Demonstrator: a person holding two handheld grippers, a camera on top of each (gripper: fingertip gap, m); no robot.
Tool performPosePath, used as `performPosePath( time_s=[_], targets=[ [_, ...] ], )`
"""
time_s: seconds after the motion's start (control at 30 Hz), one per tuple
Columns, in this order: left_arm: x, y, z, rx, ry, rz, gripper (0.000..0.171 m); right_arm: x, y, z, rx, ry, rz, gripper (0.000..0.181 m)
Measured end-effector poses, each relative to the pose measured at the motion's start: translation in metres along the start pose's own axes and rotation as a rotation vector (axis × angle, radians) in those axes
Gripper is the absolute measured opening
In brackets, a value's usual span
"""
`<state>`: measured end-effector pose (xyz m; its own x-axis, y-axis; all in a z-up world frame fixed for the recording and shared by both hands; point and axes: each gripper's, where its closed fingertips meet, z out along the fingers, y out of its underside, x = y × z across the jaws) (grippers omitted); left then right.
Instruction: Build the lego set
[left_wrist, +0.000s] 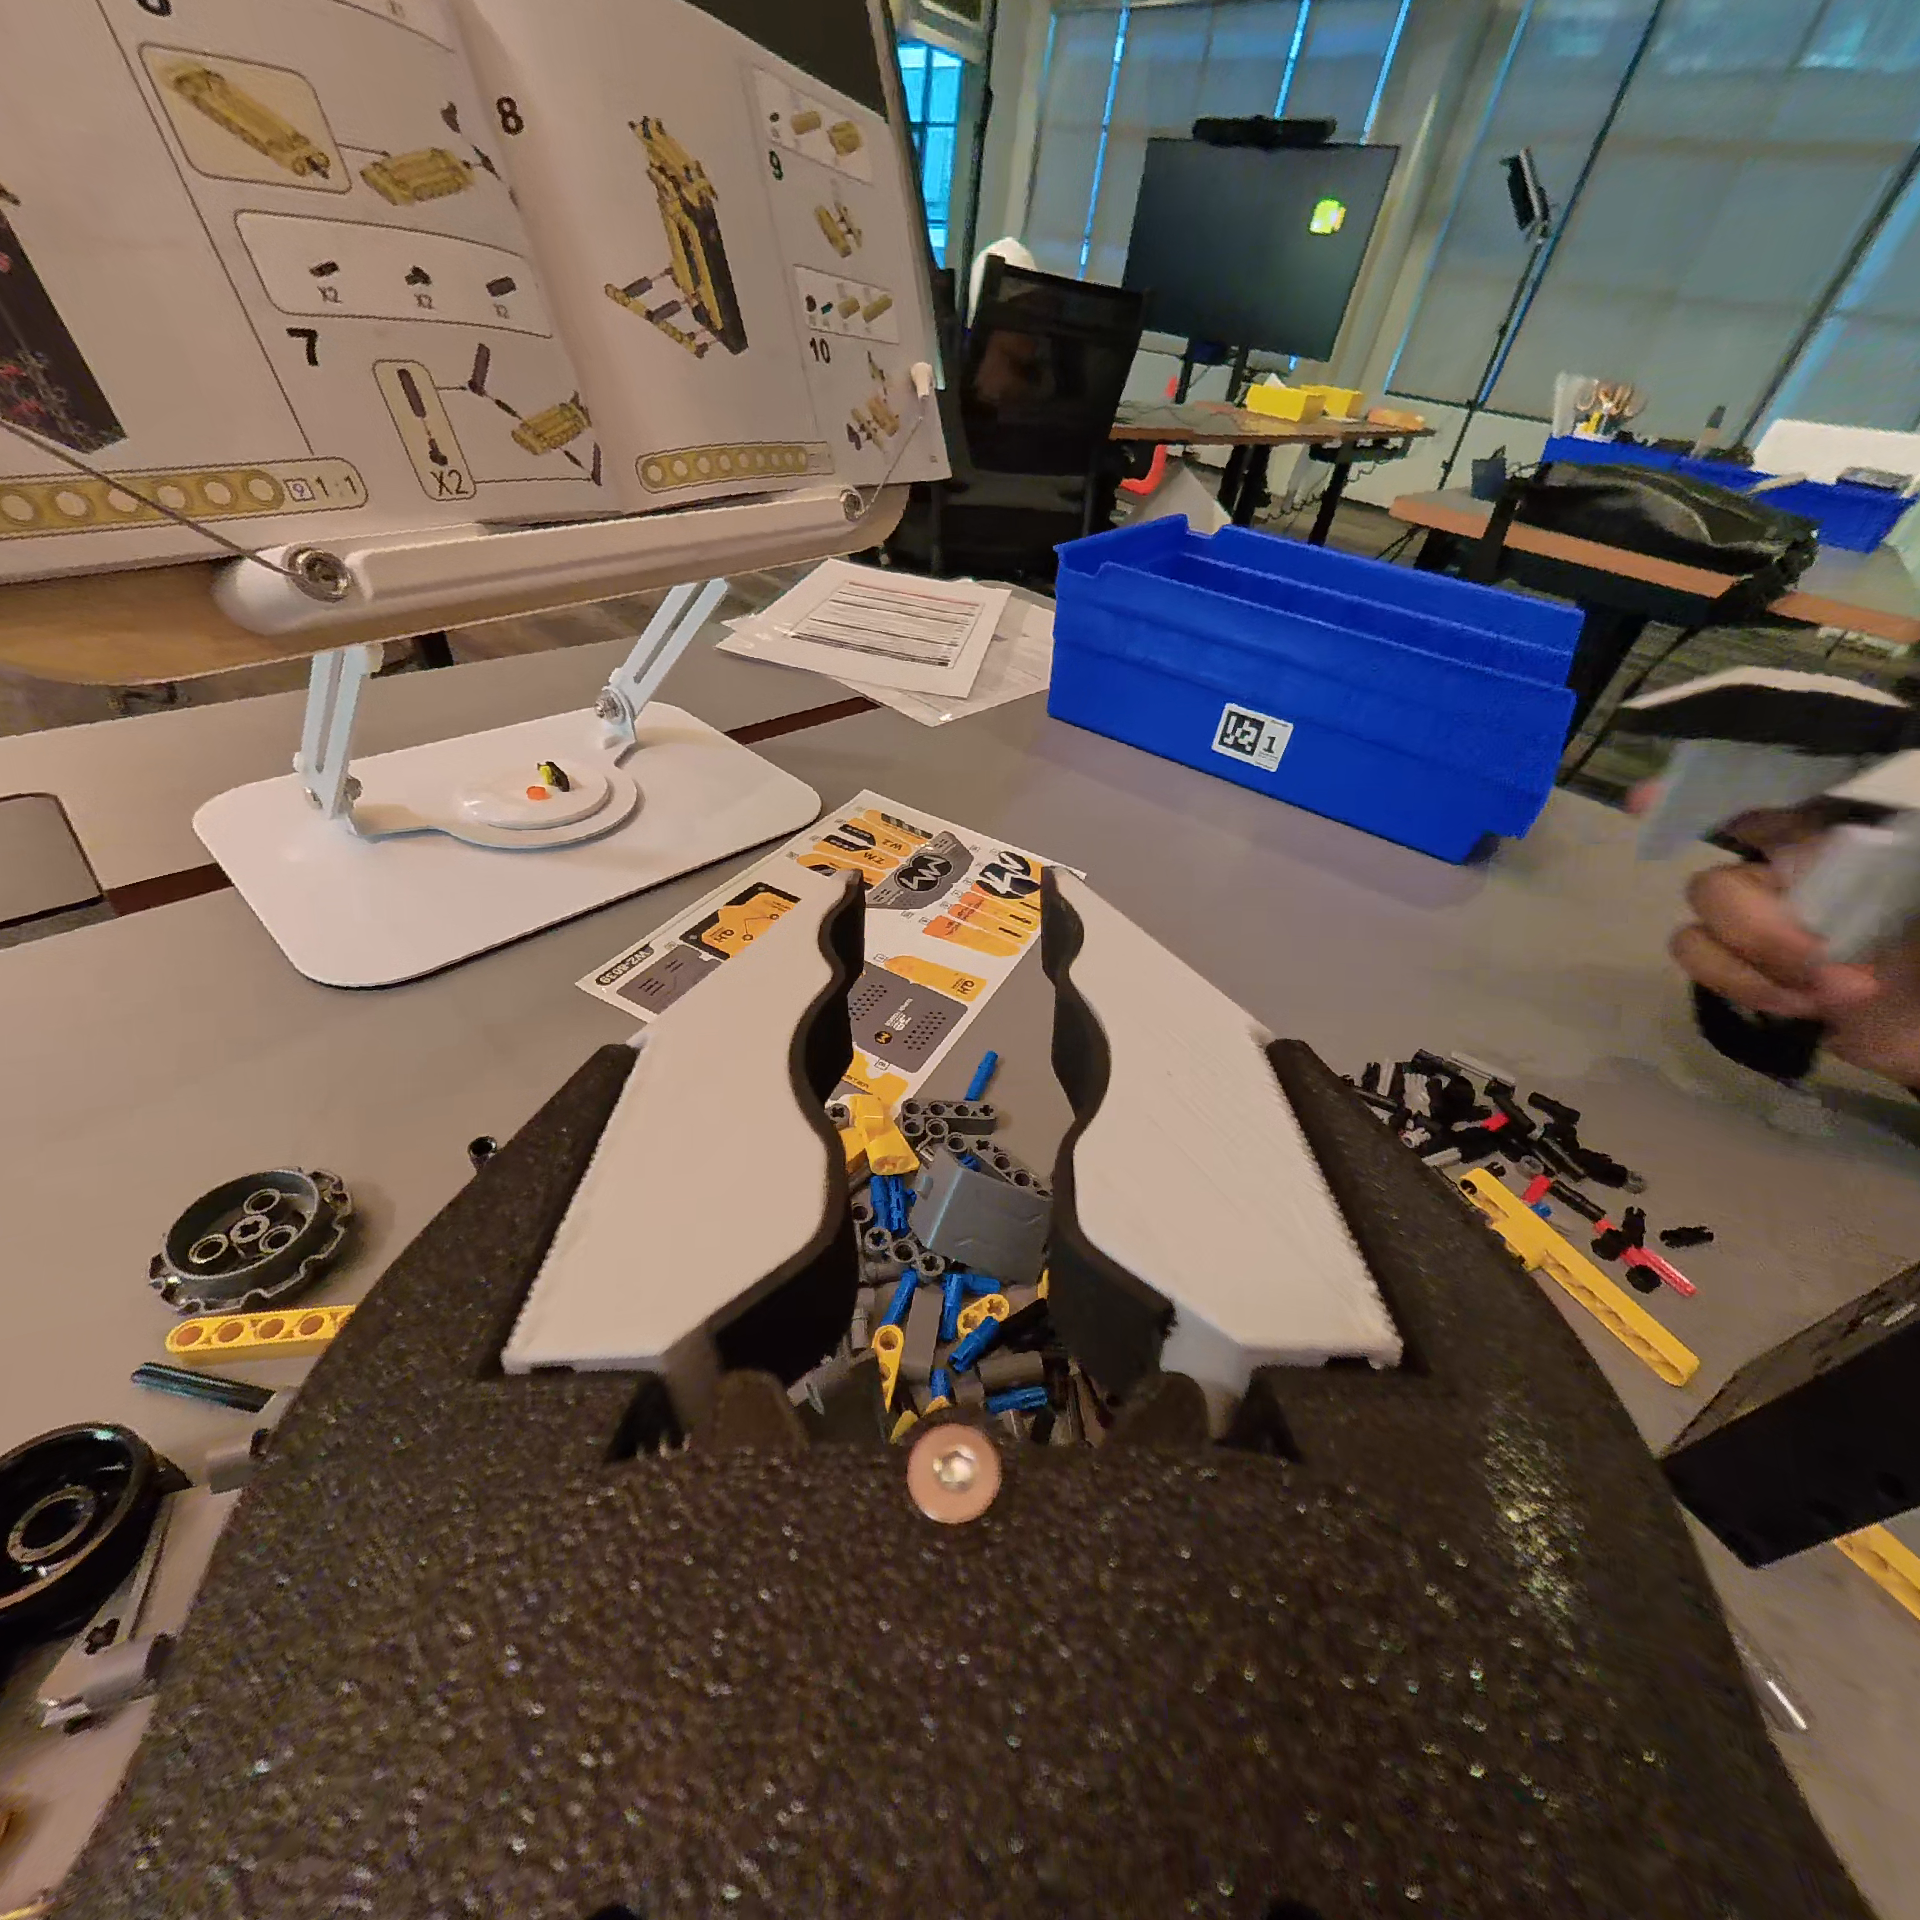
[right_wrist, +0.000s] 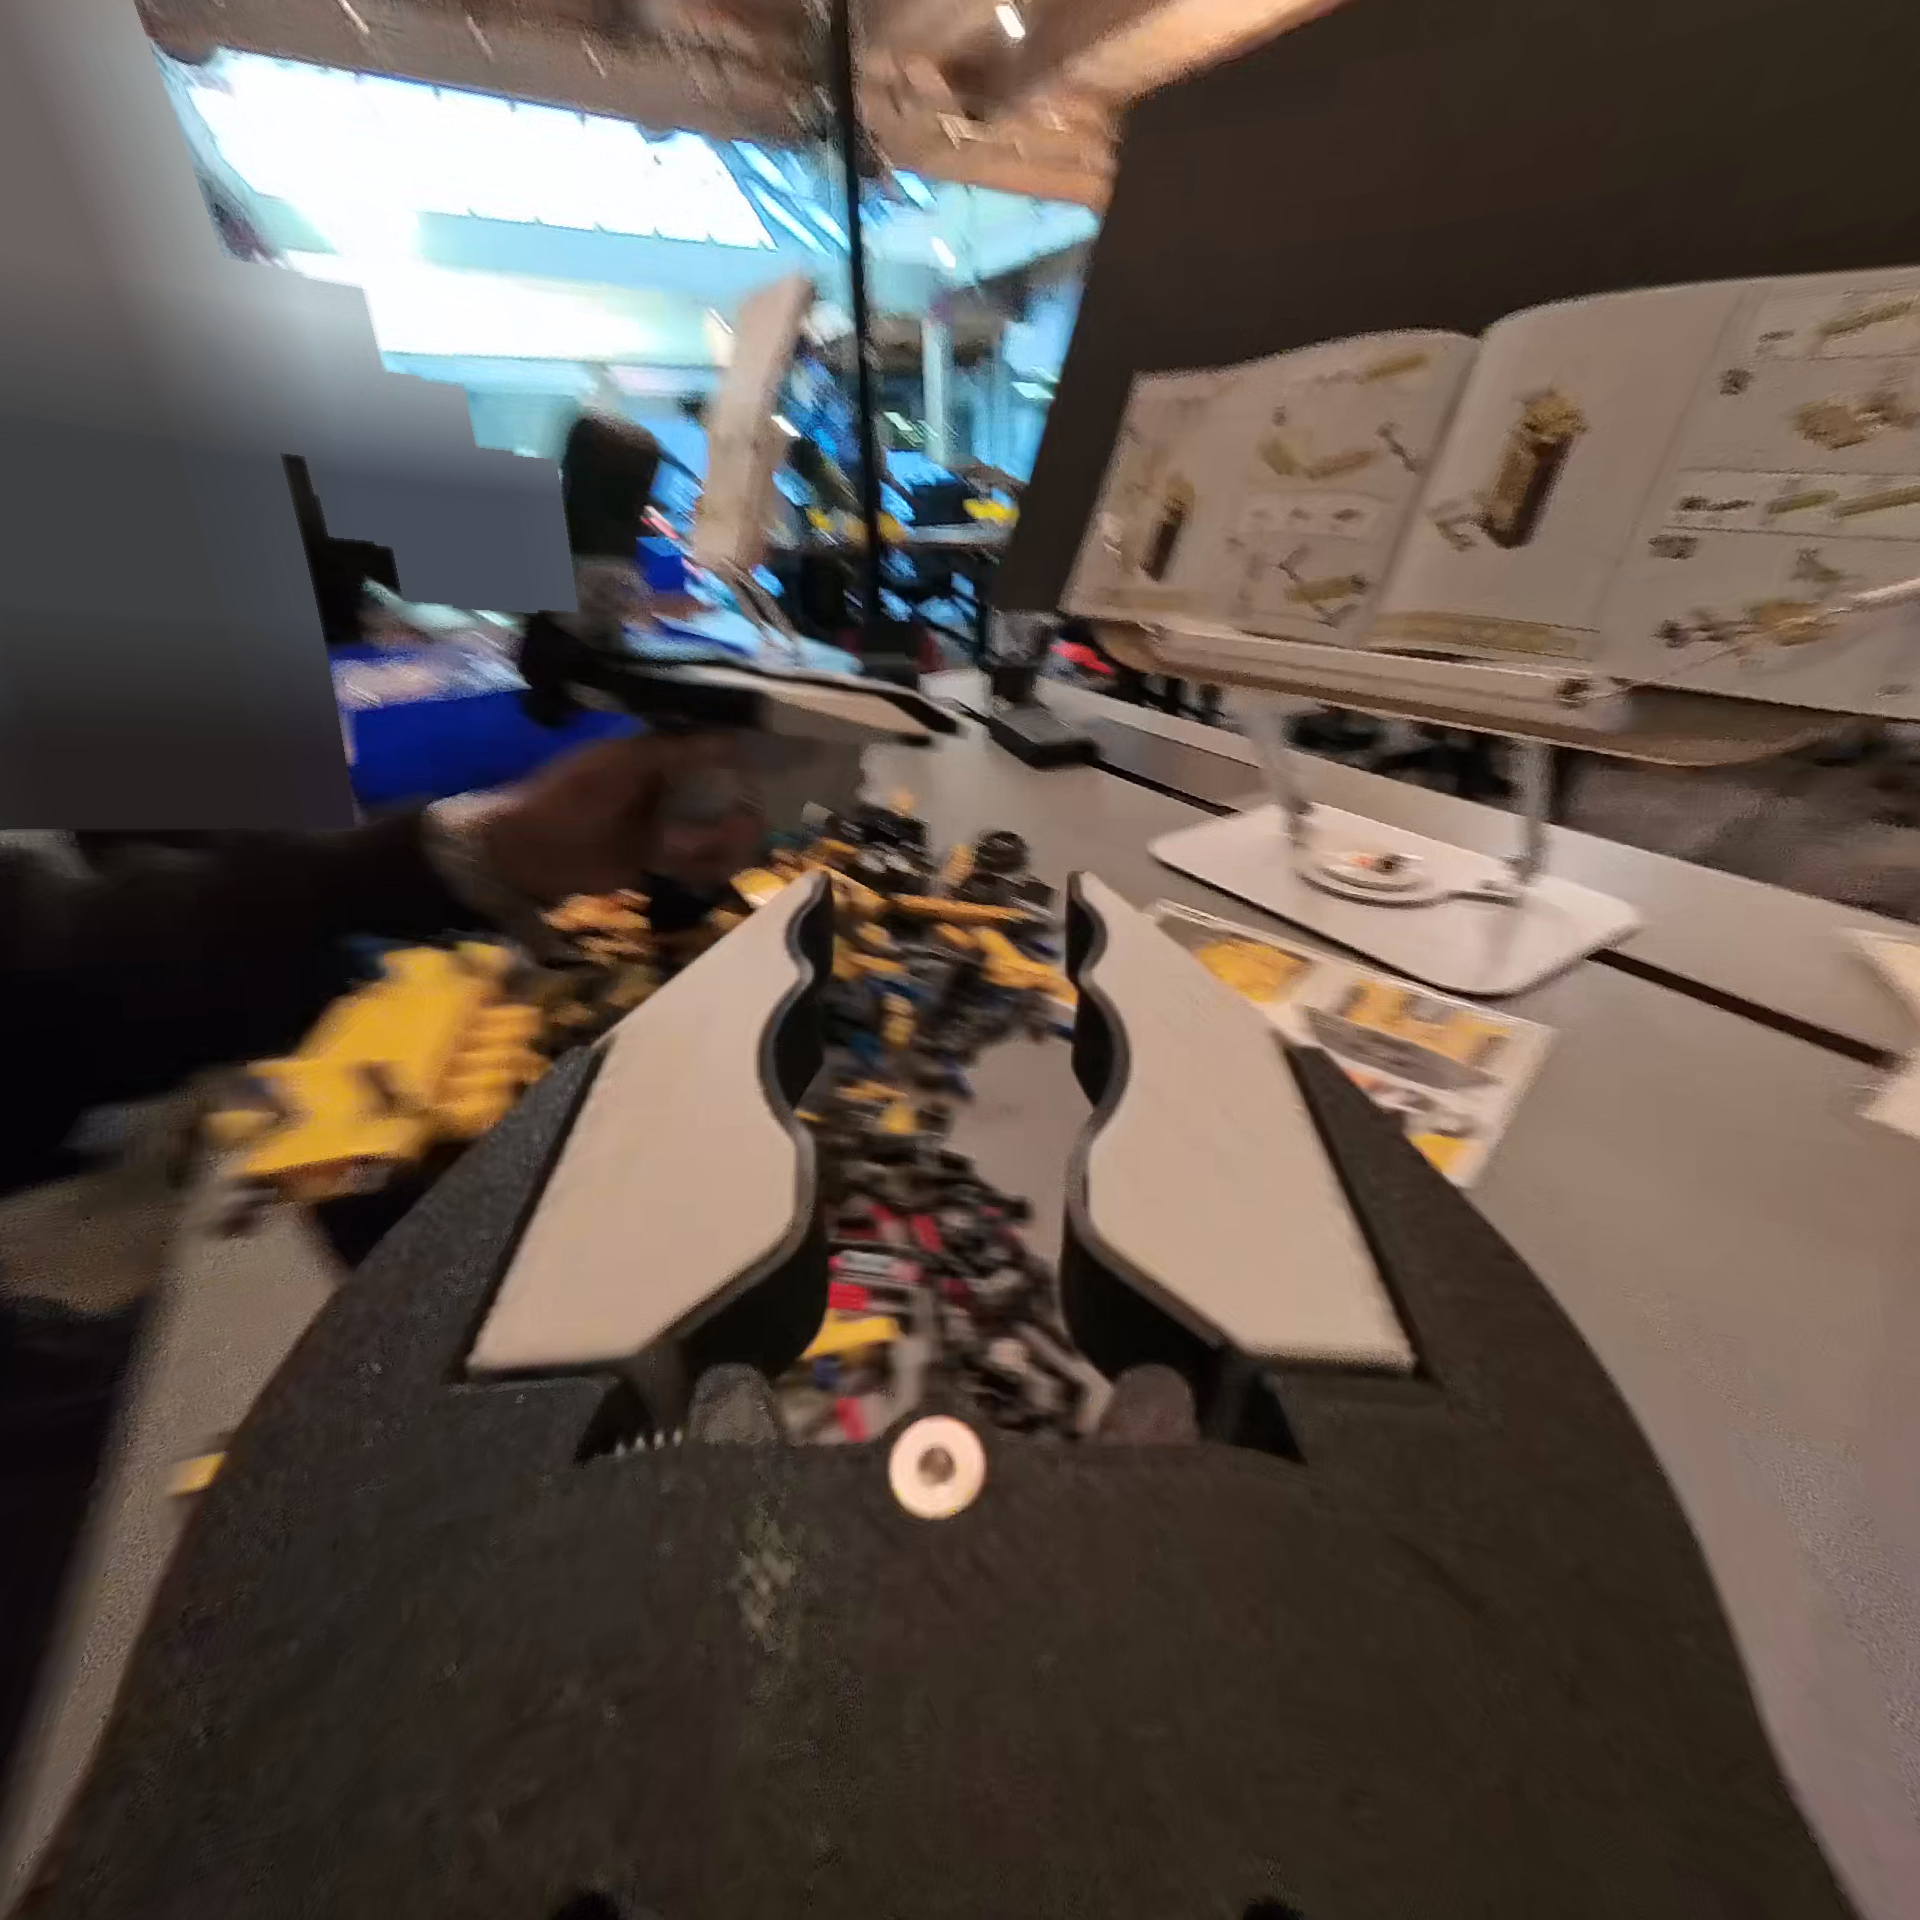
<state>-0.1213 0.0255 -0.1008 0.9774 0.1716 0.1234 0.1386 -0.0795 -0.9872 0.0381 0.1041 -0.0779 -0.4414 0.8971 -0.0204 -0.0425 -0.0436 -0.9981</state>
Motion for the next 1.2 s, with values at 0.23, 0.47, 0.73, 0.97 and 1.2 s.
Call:
performPosePath(
  time_s=[0.23, 0.47, 0.73, 0.97, 1.2],
  targets=[
    [-0.007, 0.000, -0.002, 0.003, -0.014, -0.036, 0.033, -0.062, 0.016, -0.024, -0.065, -0.156, -0.018, 0.044],
    [-0.004, 0.009, 0.003, -0.031, 0.001, -0.058, 0.033, -0.090, 0.025, -0.026, -0.039, -0.309, 0.075, 0.056],
    [0.027, 0.009, 0.006, -0.033, 0.097, 0.027, 0.033, -0.079, 0.014, -0.035, 0.032, -0.292, 0.145, 0.057],
    [0.100, 0.005, -0.014, -0.025, 0.471, 0.092, 0.034, -0.069, 0.009, -0.041, 0.067, -0.271, 0.189, 0.057],
    [0.106, -0.005, -0.026, 0.013, 0.483, 0.070, 0.035, -0.038, 0.041, -0.031, -0.094, -0.056, 0.121, 0.057]
  ],
)
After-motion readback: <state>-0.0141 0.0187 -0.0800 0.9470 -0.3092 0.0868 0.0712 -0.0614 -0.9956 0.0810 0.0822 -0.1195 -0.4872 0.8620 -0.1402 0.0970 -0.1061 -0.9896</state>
